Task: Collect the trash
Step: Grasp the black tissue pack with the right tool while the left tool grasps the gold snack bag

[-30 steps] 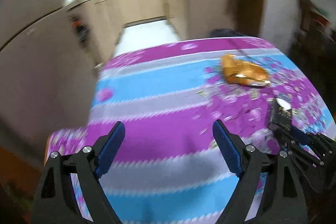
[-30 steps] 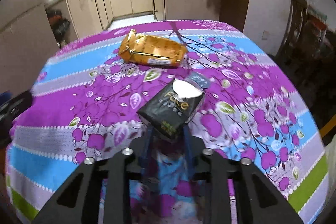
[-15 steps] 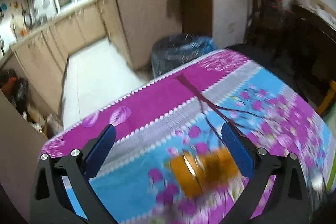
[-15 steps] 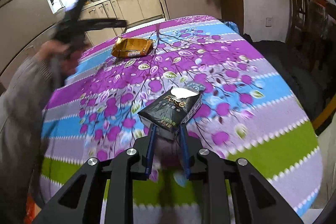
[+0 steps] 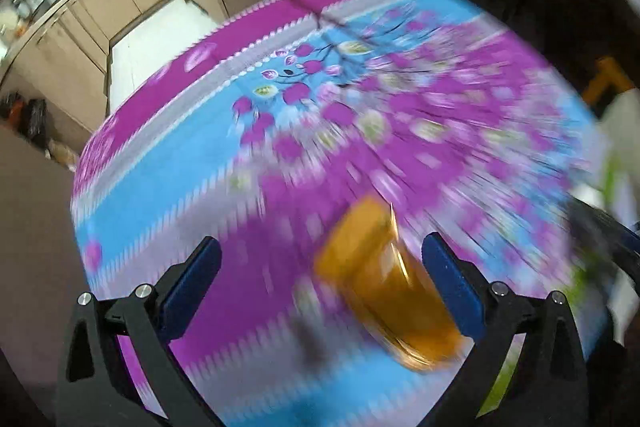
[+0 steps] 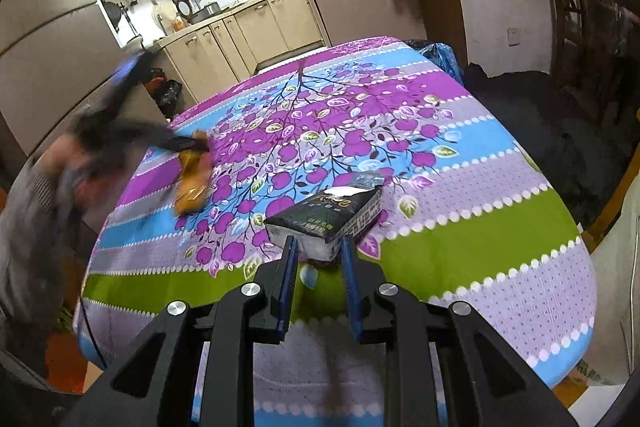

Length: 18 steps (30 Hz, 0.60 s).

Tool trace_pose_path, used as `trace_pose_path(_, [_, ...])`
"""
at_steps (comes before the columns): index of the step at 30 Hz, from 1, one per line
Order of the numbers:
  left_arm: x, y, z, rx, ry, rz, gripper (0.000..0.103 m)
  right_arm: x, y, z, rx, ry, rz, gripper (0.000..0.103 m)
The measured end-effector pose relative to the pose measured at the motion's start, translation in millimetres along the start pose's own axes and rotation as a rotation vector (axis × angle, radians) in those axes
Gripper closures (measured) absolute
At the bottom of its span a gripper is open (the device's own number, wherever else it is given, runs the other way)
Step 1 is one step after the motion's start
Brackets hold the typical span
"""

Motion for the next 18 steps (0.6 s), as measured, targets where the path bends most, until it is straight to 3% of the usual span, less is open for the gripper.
trace_pose_path(2, [37,-2,-25,0.048,-0.051,-0.041,0.006,3,-6,-1,-0.009,0.001,0.015,0.079])
trace_pose_path(4, [55,-1,-36,0.035,-0.093,-0.139,0.006,4,-8,-1,-0.013,0.000,0.023,0.079])
trace_pose_path(6, [58,-7,-39,0.045,-0.143,-0.217,0.006,5,-11,1,-0.013,0.003,0.034,0.079])
trace_pose_path(8, [47,-19,-41,0.019,-0.202,-0.228,0.006,6,-11,2,-0.018,0.006,0.042,0.080])
trace_pose_path(11, [33,-43,-17,-0.010,-0.181,-0.206,0.006,7,-7,-2,-0.015,-0.002,0.031,0.080])
trace_pose_path(15, [20,-38,24,-0.190,-0.128,-0.271,0.006,9,-7,-11,-0.003,-0.017,0.022,0.081])
trace_pose_path(17, [23,-31,41,-0.187,-0.076,-0.318,0.006,8,-10,-13,0.002,-0.019,0.022,0.084])
trace_pose_path(18, [26,-28,45,-0.147,-0.079,-0.354,0.006,8,-12,-13,0.007,-0.018,0.019,0.085])
Point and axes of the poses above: each gripper's, at about its wrist camera, not at the fingertips, and z roughly the way its jaws point, y to its left, x to its underside, the point moved 7 cm from there along z, roughly the way its jaws point, and after that the axes turned 11 degrees about y, right-handed, at the moved point
